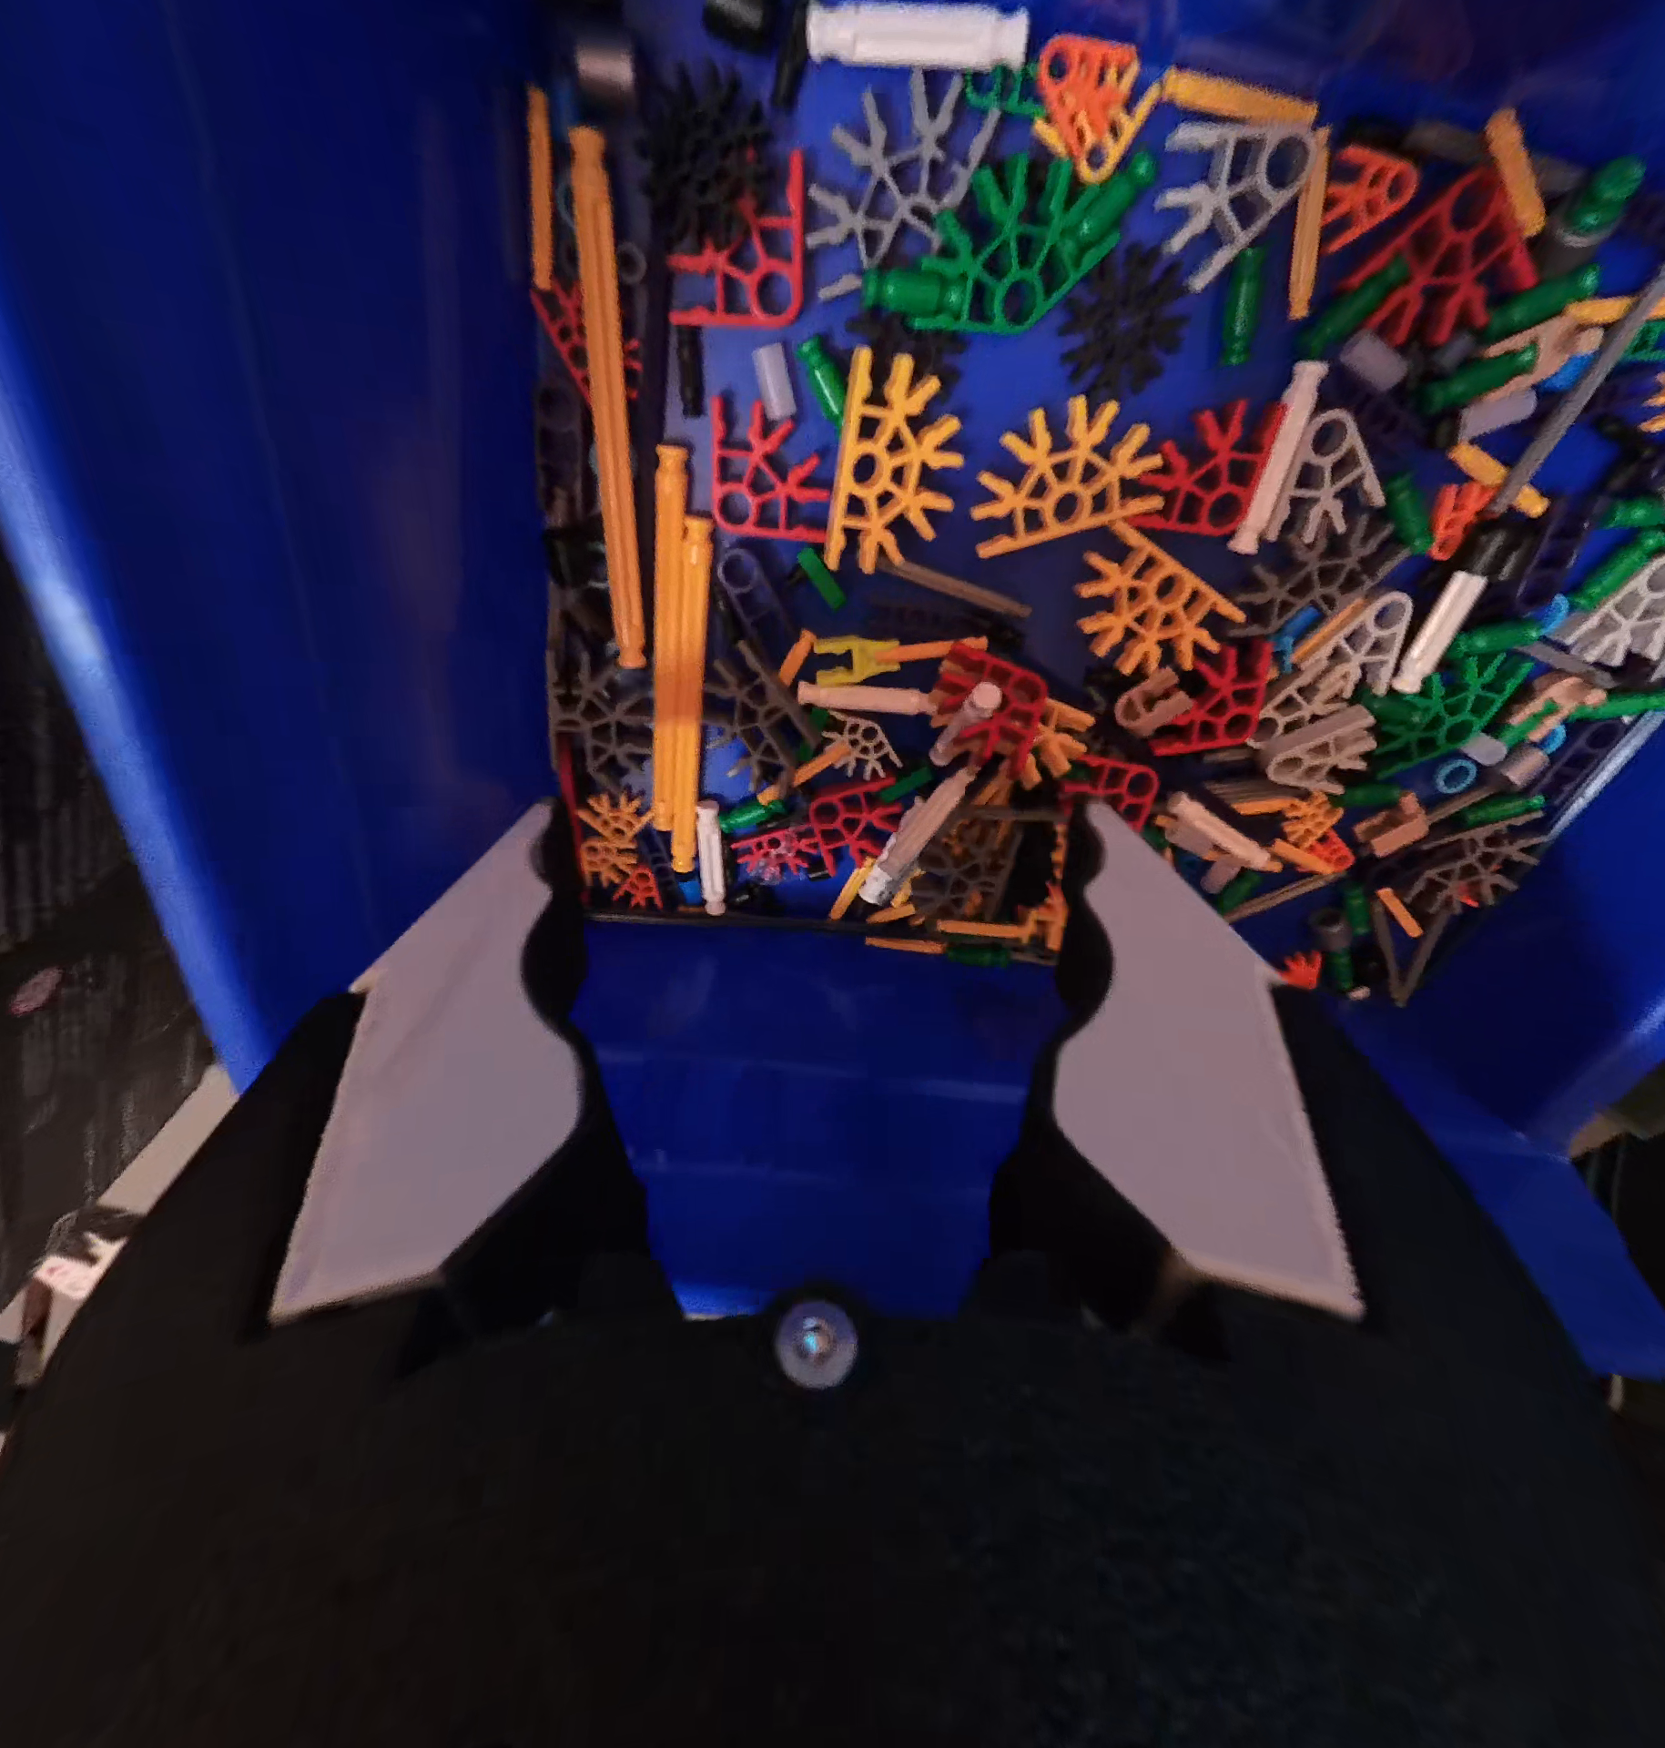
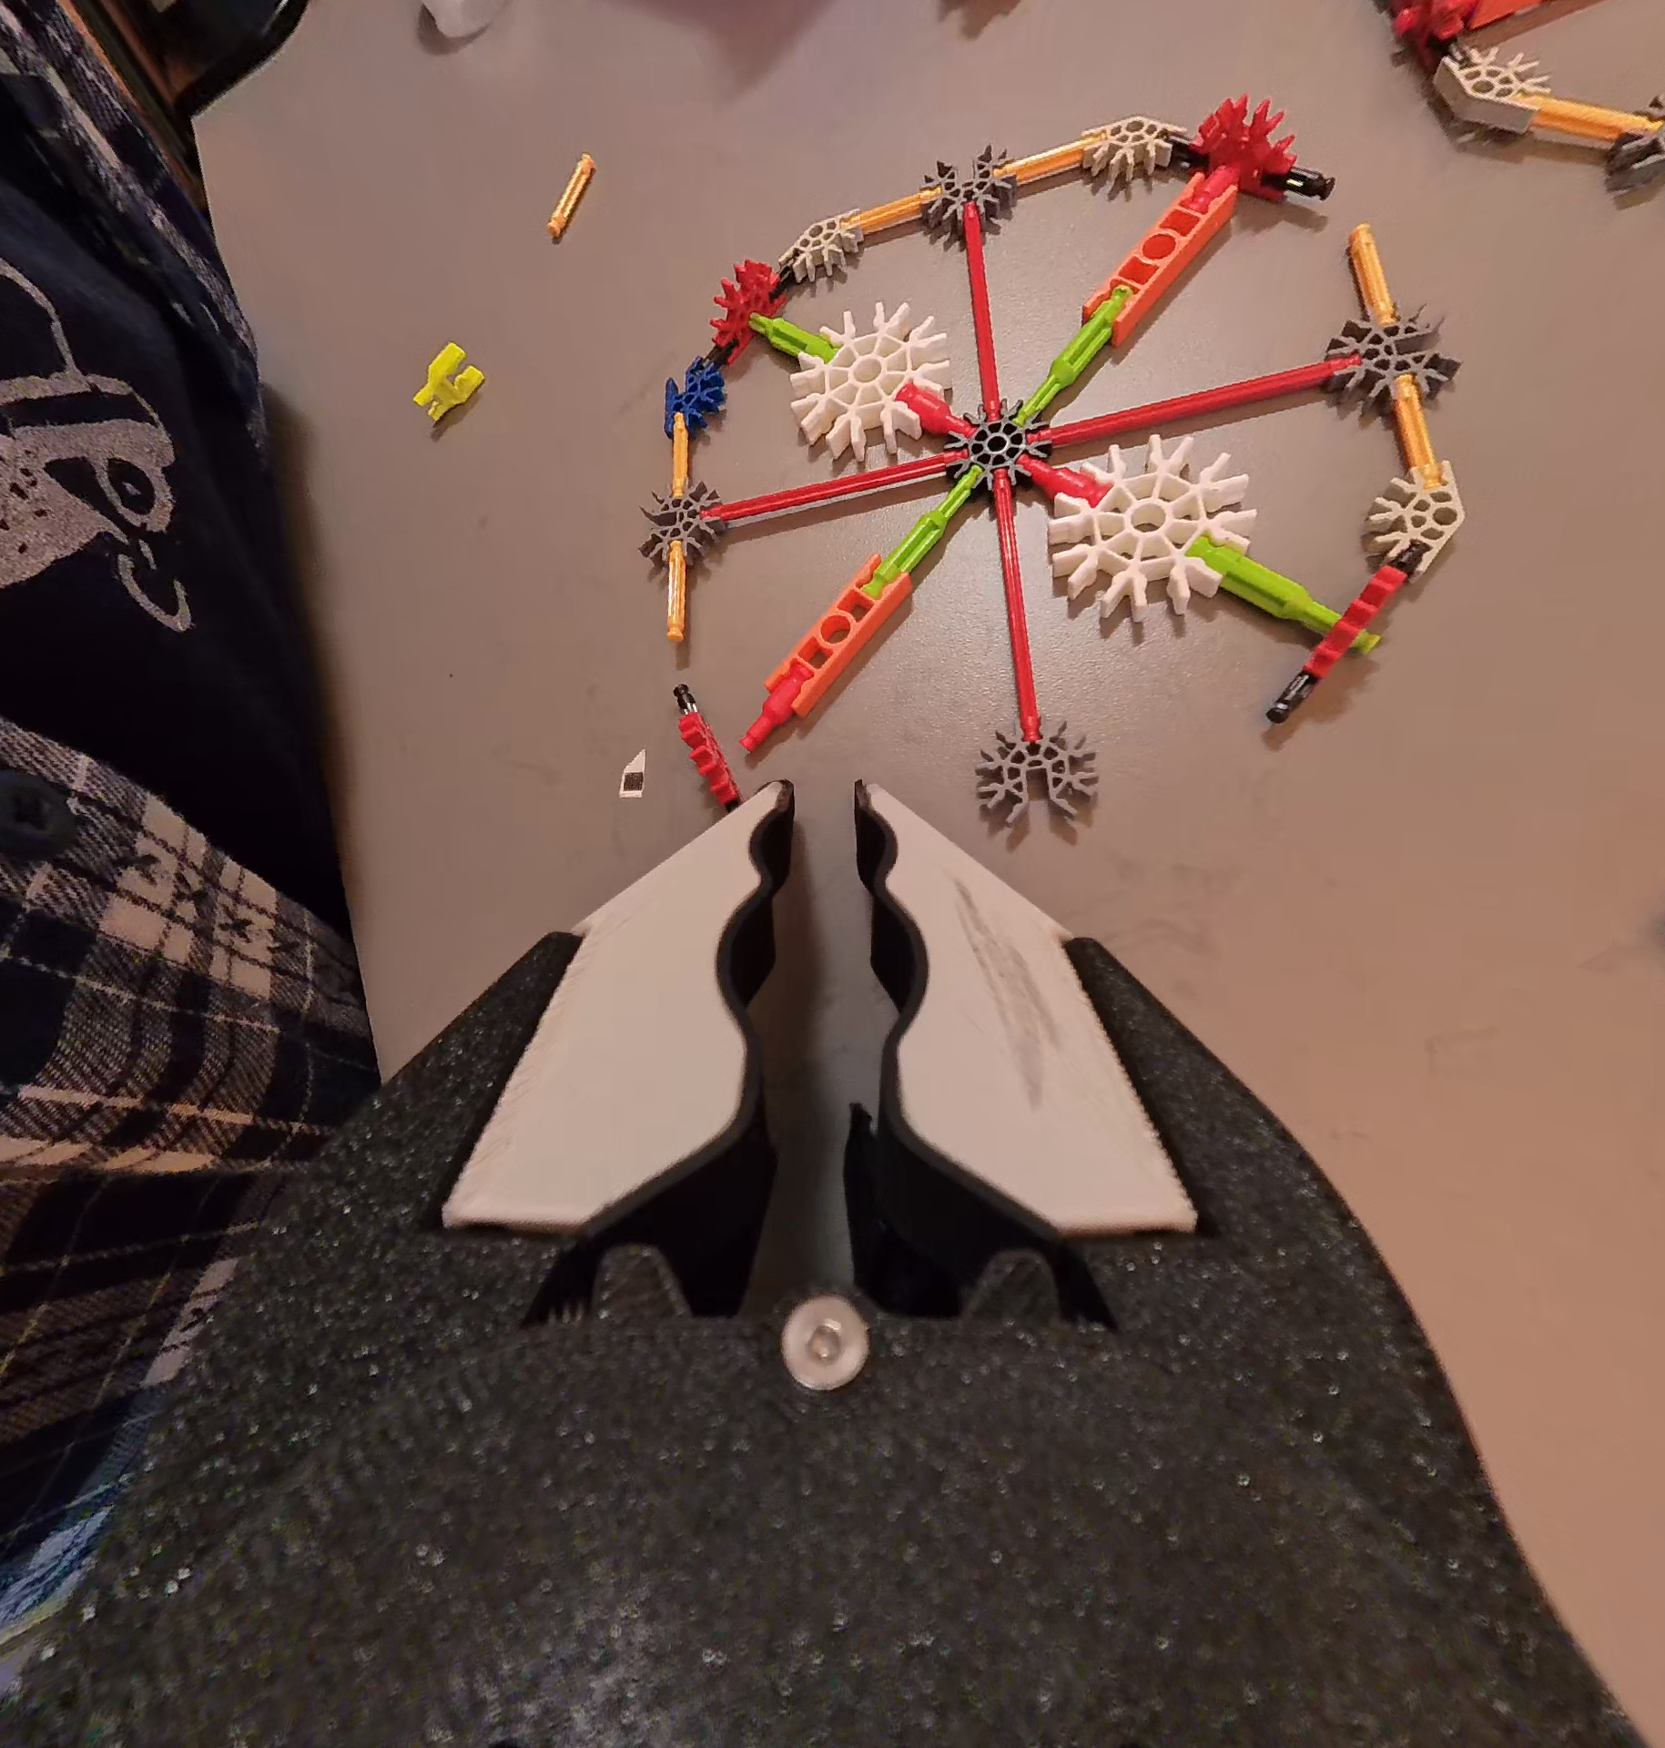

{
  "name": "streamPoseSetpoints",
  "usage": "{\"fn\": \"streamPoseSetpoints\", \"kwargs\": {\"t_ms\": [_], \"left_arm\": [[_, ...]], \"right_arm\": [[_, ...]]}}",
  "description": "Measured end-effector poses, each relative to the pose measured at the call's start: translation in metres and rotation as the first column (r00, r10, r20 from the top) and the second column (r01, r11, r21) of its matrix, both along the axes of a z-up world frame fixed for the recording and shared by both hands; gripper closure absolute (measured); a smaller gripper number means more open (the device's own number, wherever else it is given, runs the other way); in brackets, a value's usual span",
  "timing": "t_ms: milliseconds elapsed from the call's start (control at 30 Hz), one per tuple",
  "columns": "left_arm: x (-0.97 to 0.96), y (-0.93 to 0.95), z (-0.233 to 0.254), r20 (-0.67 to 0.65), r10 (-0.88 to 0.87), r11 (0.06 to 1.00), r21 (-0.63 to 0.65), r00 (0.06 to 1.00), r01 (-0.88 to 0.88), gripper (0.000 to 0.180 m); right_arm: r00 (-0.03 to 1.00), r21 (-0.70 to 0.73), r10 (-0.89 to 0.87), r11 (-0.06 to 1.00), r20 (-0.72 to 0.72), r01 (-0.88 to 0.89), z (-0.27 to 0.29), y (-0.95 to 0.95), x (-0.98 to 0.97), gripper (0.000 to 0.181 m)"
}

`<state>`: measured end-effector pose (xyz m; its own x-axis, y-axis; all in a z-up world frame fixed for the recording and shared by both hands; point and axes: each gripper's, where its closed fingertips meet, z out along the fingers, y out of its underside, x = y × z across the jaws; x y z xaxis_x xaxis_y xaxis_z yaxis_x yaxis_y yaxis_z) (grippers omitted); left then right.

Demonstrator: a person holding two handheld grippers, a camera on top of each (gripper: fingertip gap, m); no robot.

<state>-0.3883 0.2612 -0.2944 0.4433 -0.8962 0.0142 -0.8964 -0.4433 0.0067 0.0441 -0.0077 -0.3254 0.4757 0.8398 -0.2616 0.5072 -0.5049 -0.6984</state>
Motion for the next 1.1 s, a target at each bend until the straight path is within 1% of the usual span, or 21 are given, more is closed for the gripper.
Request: {"fn": "streamPoseSetpoints", "kwargs": {"t_ms": [67, 100, 267, 333, 400, 467, 500, 567, 600, 700, 800, 867, 933, 1033, 1100], "left_arm": [[-0.003, -0.009, -0.006, -0.028, -0.020, 0.998, -0.058, 0.999, 0.018, 0.068], [-0.004, -0.015, -0.009, -0.042, -0.034, 0.995, -0.098, 0.999, 0.030, 0.065], [-0.007, -0.028, -0.024, -0.113, -0.069, 0.978, -0.202, 0.991, 0.045, 0.072], [-0.006, -0.029, -0.027, -0.145, -0.082, 0.978, -0.201, 0.986, 0.052, 0.071], [0.003, -0.035, -0.027, -0.118, -0.093, 0.973, -0.223, 0.989, 0.065, 0.084], [0.010, -0.039, -0.028, -0.108, -0.111, 0.973, -0.215, 0.988, 0.086, 0.083], [0.017, -0.044, -0.027, -0.082, -0.129, 0.968, -0.226, 0.988, 0.108, 0.083], [0.038, -0.055, -0.020, 0.029, -0.129, 0.956, -0.260, 0.991, 0.132, 0.102], [0.043, -0.057, -0.017, 0.062, -0.124, 0.956, -0.260, 0.990, 0.136, 0.106], [0.041, -0.045, -0.007, 0.074, -0.110, 0.974, -0.191, 0.991, 0.122, 0.112], [0.034, -0.031, 0.006, 0.093, -0.059, 0.990, -0.124, 0.994, 0.071, 0.113], [0.020, -0.020, 0.014, 0.064, -0.039, 0.997, -0.068, 0.997, 0.044, 0.113], [0.008, -0.014, 0.021, 0.044, -0.017, 0.999, -0.044, 0.999, 0.019, 0.114], [-0.011, -0.005, 0.028, -0.005, 0.005, 1.000, 0.000, 1.000, -0.005, 0.120], [-0.021, -0.003, 0.028, -0.043, 0.002, 1.000, 0.006, 0.999, -0.002, 0.124]], "right_arm": [[1.000, 0.000, 0.000, 1.000, 0.000, 0.000, 0.000, 0.000, 0.000, 0.169], [1.000, 0.000, 0.000, 1.000, 0.000, 0.000, 0.000, 0.000, 0.000, 0.169], [1.000, -0.002, 0.000, 1.000, -0.001, 0.000, 0.000, 0.000, 0.000, 0.169], [1.000, -0.001, 0.000, 1.000, -0.001, 0.000, 0.000, 0.000, 0.000, 0.169], [1.000, -0.002, 0.000, 1.000, -0.002, 0.000, 0.000, 0.000, 0.000, 0.170], [1.000, -0.003, 0.000, 1.000, -0.002, 0.000, 0.000, 0.000, 0.000, 0.170], [1.000, -0.002, 0.000, 1.000, -0.002, 0.000, 0.001, 0.000, 0.000, 0.170], [1.000, -0.002, 0.001, 1.000, -0.003, -0.001, 0.001, 0.000, 0.000, 0.170], [1.000, -0.002, 0.001, 1.000, -0.003, -0.001, 0.001, -0.001, 0.000, 0.170], [1.000, 0.000, 0.004, 1.000, -0.002, -0.004, 0.001, -0.001, 0.000, 0.169], [1.000, 0.003, 0.006, 1.000, -0.003, -0.006, 0.001, -0.001, 0.000, 0.169], [1.000, 0.005, 0.007, 1.000, -0.004, -0.007, 0.001, -0.001, -0.001, 0.169], [1.000, 0.005, 0.008, 1.000, -0.005, -0.008, 0.002, -0.002, -0.001, 0.169], [1.000, 0.002, 0.009, 1.000, -0.007, -0.009, 0.002, -0.002, -0.001, 0.169], [1.000, 0.000, 0.009, 1.000, -0.007, -0.009, 0.001, -0.002, -0.001, 0.169]]}}
